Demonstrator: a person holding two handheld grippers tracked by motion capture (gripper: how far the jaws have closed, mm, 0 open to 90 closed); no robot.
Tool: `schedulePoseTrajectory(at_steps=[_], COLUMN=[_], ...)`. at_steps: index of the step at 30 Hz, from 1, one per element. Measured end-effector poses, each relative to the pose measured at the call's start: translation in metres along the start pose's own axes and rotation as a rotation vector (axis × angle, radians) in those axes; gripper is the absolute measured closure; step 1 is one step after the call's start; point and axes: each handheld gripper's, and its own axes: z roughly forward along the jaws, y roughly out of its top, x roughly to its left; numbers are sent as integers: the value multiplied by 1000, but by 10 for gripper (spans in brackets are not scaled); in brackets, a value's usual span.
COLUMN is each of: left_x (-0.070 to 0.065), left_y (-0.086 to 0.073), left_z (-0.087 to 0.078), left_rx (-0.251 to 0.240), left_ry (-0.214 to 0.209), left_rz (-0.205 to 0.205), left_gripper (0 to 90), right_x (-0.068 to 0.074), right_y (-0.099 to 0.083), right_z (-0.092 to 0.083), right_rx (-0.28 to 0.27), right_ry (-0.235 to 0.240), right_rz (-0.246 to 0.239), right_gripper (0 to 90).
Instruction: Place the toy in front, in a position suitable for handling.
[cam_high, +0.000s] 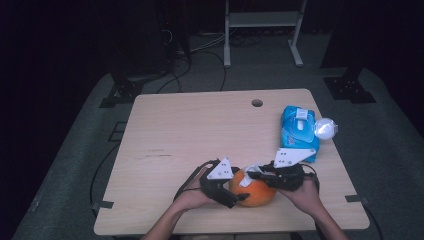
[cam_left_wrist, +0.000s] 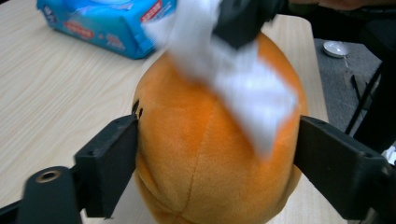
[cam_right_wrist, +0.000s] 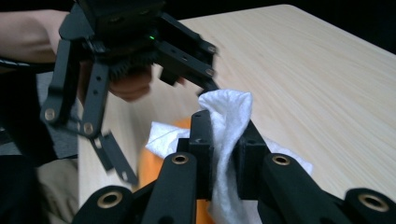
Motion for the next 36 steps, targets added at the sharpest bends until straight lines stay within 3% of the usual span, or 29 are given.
schedulePoseTrajectory(at_steps=[1, 2, 6, 8, 10, 12, 14, 15, 16, 17, 18, 19, 20, 21, 23, 29, 34, 35, 36], left_x=[0, 1, 12, 19, 25, 24, 23, 18, 18, 16, 9, 9, 7, 11, 14, 23, 14, 8, 8], left_y=[0, -1, -8, -14, -19, -16, -13, -4, -4, 0, 6, 6, 5, -1, -5, -11, -5, -2, -2], left_z=[0, -2, -9, -12, -13, -13, -14, -17, -17, -18, -16, -16, -14, -13, -14, -16, -9, -4, -4], left_rx=[4, 12, 47, 52, 39, 48, 42, -32, -32, -76, -42, -42, -2, -6, -1, 3, -7, -4, -4], left_ry=[-3, -10, -13, -19, -35, -29, -22, -23, -23, -44, -31, -31, -7, -27, -25, -14, 5, 3, 3], left_rz=[6, 8, -38, -74, -114, -96, -79, -65, -65, -63, -1, -1, 31, -10, -23, -78, -62, -37, -37], left_gripper=[237, 237, 296, 301, 295, 261, 193, 174, 168, 179, 217, 231, 231, 244, 252, 268, 262, 256, 248], right_x=[3, 5, 0, -6, -19, -22, -21, -17, -17, -13, -10, -10, -6, -2, -3, -17, -11, -4, -4], right_y=[1, 2, 1, -4, -14, -17, -17, -14, -14, -11, -9, -9, -6, -3, -3, -15, -10, -6, -6], right_z=[3, 5, -1, -8, -16, -16, -14, -10, -10, -3, 1, 1, 4, 5, 4, -10, -4, 4, 4], right_rx=[5, 10, 8, -4, -32, -41, -37, -37, -37, -45, -42, -42, -36, -20, -16, -38, -36, -35, -35], right_ry=[6, 13, 12, -1, -9, 3, -3, -16, -16, 11, 19, 19, 23, 16, 15, -18, -24, 3, 3], right_rz=[-12, -22, -13, 9, 68, 91, 84, 77, 77, 74, 59, 59, 39, 13, 13, 72, 51, 38, 38], right_gripper=[796, 796, 796, 796, 796, 796, 796, 796, 796, 796, 796, 796, 795, 796, 796, 795, 796, 796, 796])
